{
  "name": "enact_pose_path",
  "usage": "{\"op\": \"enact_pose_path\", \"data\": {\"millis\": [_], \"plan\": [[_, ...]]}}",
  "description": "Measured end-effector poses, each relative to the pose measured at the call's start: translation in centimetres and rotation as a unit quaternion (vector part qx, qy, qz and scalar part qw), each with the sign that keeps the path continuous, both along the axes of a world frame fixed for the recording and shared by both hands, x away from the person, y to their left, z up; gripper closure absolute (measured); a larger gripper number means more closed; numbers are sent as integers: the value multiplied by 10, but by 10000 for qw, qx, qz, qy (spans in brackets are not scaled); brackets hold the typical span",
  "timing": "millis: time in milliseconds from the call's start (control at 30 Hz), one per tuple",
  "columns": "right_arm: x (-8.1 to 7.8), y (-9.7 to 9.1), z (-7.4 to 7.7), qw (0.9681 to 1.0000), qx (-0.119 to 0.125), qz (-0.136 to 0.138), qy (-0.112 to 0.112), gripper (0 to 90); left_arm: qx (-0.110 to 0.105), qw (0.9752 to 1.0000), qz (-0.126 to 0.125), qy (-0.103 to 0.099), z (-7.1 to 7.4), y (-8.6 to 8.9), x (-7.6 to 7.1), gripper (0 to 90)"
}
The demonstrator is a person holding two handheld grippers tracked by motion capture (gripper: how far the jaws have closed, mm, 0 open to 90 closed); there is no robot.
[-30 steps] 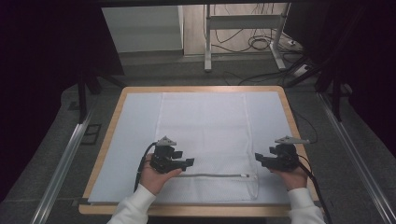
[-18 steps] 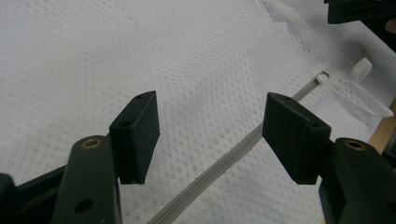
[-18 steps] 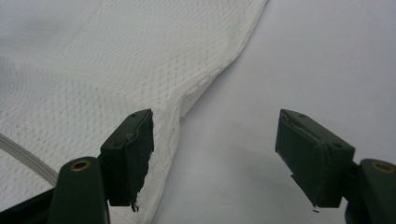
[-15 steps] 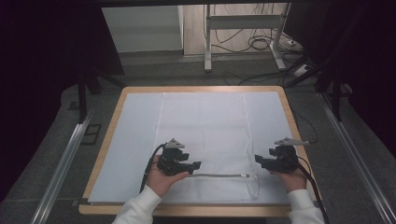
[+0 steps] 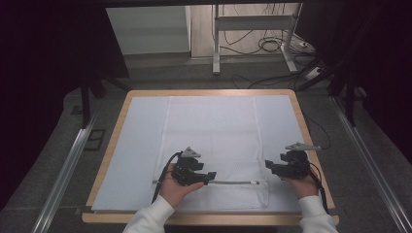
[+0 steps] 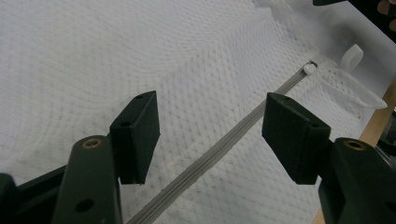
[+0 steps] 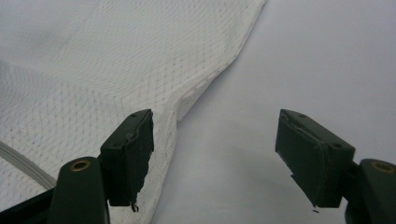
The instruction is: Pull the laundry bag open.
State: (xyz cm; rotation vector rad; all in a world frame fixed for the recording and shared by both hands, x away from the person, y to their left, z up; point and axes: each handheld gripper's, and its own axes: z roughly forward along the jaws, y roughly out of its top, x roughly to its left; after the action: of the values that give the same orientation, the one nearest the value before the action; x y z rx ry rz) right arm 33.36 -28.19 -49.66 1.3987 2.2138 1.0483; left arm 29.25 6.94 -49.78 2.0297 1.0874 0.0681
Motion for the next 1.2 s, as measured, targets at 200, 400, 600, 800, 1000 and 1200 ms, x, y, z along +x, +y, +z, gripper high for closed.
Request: {"op": "enact_pose_path", "data": {"millis": [200, 400, 600, 800, 1000, 1200], "plan": [[0, 2, -1, 9999, -138, 38, -11, 276, 66, 9999, -125, 11, 0, -13, 1, 367], [1, 1, -1, 9999, -147, 46, -28, 276, 135, 9997, -198, -84, 4, -25, 2, 365], [1, 0, 0, 9999, -150, 14, -47, 276, 99, 9995, -284, -101, 8, -36, 1, 365], [1, -1, 0, 9999, -159, -45, -37, 276, 218, 9991, -329, -175, 11, -44, 2, 365], [1, -1, 0, 9999, -109, -60, -46, 276, 197, 9989, -409, -138, 12, -55, 2, 368], [1, -1, 1, 9999, -97, -50, -26, 276, 170, 9989, -437, -90, 11, -66, 3, 370]]}}
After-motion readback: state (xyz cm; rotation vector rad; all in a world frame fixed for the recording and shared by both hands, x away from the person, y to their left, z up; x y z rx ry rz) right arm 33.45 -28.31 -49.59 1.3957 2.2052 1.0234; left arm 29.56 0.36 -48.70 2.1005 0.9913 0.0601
